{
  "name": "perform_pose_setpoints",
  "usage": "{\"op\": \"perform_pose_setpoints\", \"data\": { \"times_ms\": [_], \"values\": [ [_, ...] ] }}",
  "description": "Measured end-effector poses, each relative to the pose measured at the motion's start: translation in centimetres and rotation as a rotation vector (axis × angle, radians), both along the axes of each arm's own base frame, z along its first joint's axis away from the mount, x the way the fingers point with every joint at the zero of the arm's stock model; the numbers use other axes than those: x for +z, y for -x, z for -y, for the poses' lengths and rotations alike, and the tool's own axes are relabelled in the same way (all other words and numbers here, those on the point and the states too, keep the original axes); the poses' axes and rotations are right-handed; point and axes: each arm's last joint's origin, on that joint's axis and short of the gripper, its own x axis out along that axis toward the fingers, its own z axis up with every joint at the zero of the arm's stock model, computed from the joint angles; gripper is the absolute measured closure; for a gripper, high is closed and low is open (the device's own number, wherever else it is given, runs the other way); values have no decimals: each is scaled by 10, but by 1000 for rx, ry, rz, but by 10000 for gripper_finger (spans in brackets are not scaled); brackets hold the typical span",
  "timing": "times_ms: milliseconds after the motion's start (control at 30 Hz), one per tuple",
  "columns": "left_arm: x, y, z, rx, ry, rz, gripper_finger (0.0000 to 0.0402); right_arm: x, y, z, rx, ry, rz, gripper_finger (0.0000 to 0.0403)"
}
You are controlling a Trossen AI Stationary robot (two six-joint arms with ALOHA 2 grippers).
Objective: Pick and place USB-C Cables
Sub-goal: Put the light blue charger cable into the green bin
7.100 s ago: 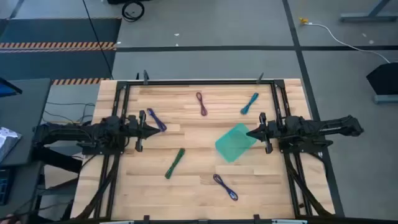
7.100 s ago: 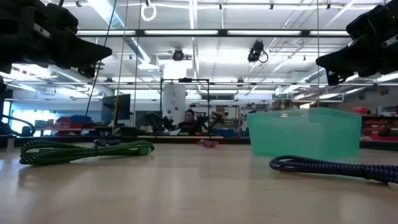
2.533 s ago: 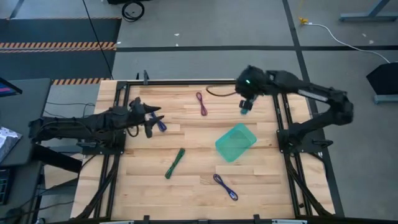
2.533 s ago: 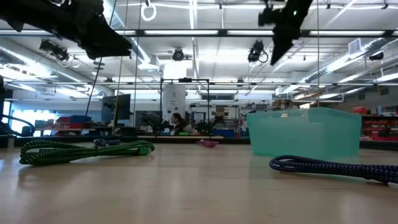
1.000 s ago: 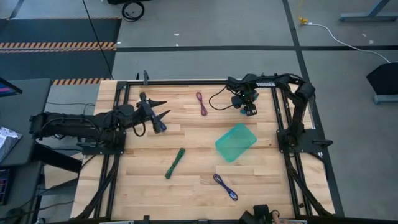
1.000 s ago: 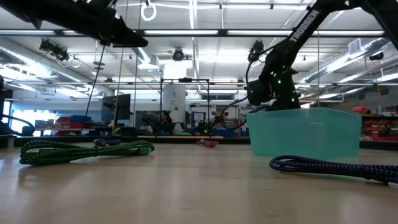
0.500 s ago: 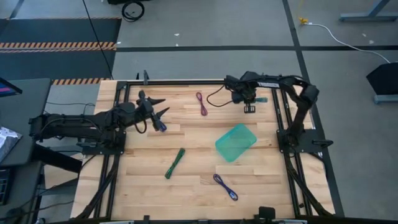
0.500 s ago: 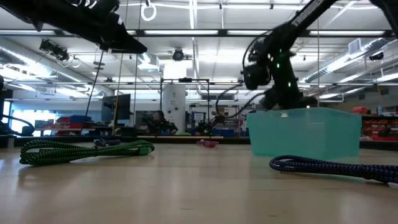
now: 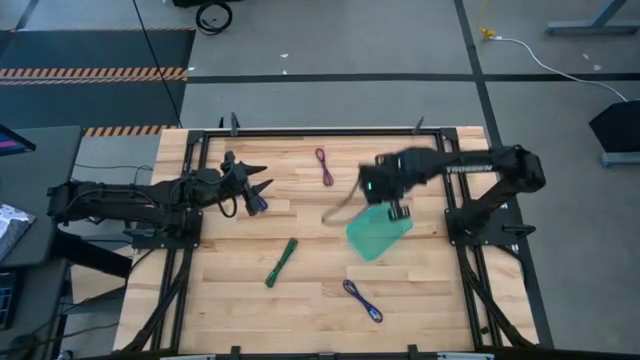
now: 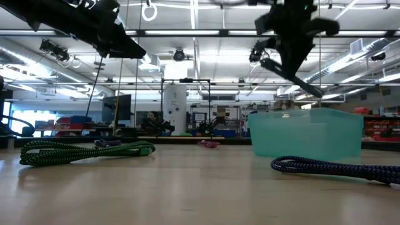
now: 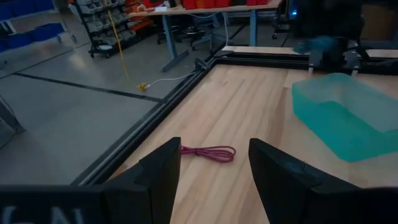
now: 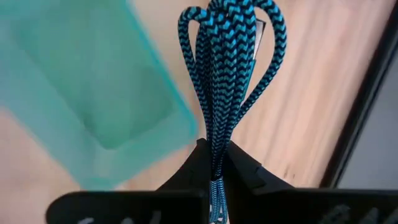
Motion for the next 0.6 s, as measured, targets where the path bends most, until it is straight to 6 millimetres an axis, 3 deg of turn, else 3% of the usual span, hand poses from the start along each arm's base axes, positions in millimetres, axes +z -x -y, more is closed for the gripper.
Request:
{"op": "perform_pose_setpoints", "data": {
  "times_ms": [233, 600],
  "values": [
    [0, 0, 0, 30, 115, 63, 205, -12, -7, -49, 51, -12, -12, 383],
    [-3, -1, 3, -38, 236, 81, 205, -60, -27, -77, 136, -6, -209, 383]
  ]
}}
